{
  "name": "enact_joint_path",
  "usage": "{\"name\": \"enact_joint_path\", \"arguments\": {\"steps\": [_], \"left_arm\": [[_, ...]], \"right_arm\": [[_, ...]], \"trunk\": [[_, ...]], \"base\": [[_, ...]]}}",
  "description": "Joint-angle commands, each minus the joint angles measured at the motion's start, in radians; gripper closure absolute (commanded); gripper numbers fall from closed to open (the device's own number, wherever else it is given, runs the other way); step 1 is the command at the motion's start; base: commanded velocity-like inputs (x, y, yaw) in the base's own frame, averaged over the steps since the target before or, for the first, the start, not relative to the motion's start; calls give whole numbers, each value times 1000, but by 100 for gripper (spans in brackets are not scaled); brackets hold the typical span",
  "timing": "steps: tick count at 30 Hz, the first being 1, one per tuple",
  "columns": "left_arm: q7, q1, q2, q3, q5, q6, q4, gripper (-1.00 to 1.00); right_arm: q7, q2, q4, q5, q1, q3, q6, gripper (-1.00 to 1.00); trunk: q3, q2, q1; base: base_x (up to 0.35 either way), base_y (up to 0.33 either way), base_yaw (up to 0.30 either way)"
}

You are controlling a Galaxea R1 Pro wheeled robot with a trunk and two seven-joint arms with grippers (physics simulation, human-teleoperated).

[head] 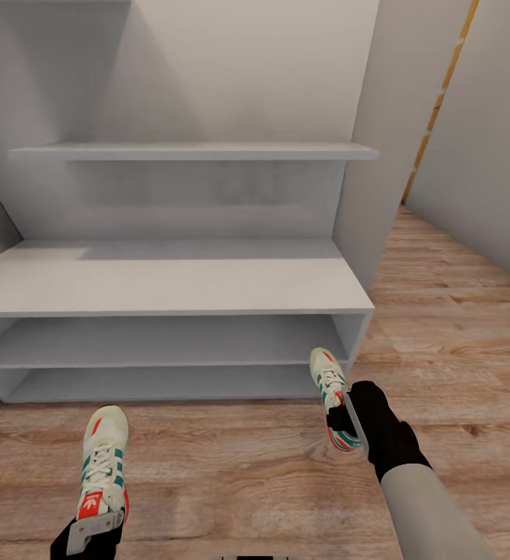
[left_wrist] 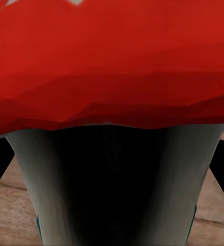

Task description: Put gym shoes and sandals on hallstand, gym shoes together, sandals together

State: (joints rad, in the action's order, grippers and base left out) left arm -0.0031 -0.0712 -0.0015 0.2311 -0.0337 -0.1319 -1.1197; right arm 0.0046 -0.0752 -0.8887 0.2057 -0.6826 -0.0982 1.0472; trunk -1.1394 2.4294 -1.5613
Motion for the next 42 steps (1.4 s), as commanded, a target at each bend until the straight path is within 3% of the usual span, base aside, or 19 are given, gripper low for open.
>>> {"name": "enact_joint_path", "arguments": {"steps": [1, 23, 31, 42], "left_arm": [[0, 0, 0, 0, 0, 0, 0, 100], [0, -3, 0, 1, 0, -3, 0, 100], [1, -63, -1, 0, 0, -54, -4, 100], [2, -89, -3, 1, 0, -88, -18, 100]], "right_arm": [[0, 0, 0, 0, 0, 0, 0, 100], [0, 0, 0, 0, 0, 0, 0, 100], [0, 1, 0, 0, 0, 0, 0, 100], [0, 1, 0, 0, 0, 0, 0, 100]], "trunk": [[0, 0, 0], [0, 0, 0], [0, 0, 0], [0, 0, 0]], "base": [[21, 0, 0], [108, 0, 0], [7, 0, 0], [55, 0, 0]]}}
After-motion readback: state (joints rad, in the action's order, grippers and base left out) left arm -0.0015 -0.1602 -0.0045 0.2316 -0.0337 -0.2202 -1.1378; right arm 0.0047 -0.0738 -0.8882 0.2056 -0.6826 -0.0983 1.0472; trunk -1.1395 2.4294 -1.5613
